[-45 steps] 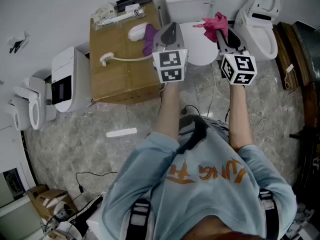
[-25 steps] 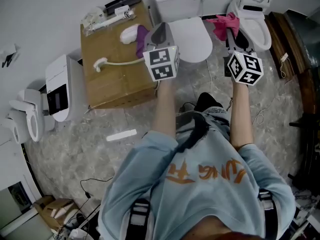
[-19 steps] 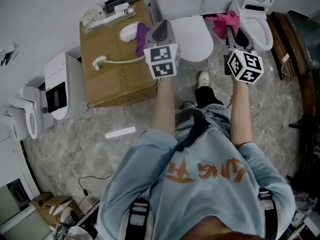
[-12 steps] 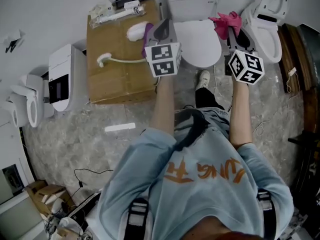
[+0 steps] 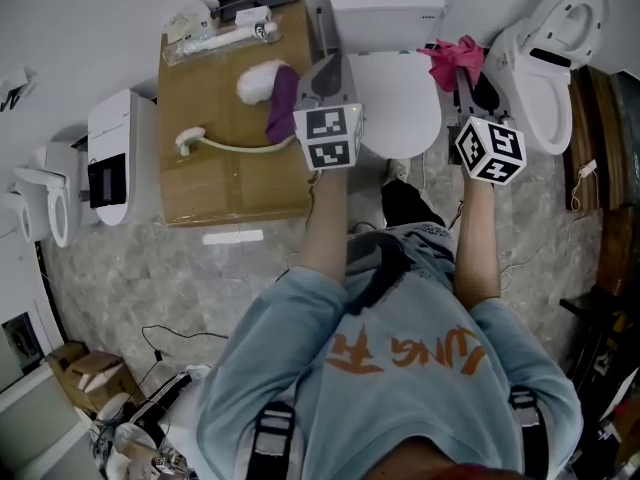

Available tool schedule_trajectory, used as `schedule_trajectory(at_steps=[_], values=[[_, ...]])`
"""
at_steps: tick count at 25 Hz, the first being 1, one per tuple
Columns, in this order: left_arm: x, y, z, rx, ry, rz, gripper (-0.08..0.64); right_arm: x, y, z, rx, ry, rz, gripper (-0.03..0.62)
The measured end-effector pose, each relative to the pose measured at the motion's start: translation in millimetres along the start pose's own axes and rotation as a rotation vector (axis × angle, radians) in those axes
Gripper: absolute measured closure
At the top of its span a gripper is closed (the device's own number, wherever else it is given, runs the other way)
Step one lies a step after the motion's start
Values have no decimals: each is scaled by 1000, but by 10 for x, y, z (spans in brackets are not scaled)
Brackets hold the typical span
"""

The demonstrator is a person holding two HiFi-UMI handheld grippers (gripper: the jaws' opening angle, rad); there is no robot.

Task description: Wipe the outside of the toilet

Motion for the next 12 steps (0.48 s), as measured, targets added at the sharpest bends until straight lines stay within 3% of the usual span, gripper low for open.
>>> schedule_trajectory(at_steps=[5, 12], values=[[-831, -24, 108, 10, -37, -92, 535, -817, 49, 465, -13, -75, -70, 492], [-1668, -393, 253, 26, -105, -155, 535, -1750, -186, 978, 0, -184, -118, 492]])
Point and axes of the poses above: the fingertips, and each gripper's own axes: x backward along the fingers, z to its right, y out of its underside, the point moved 9 cm from there along x, backward along the fingers, and after that the axes turned 12 degrees about -z, right-handed, at the moved point
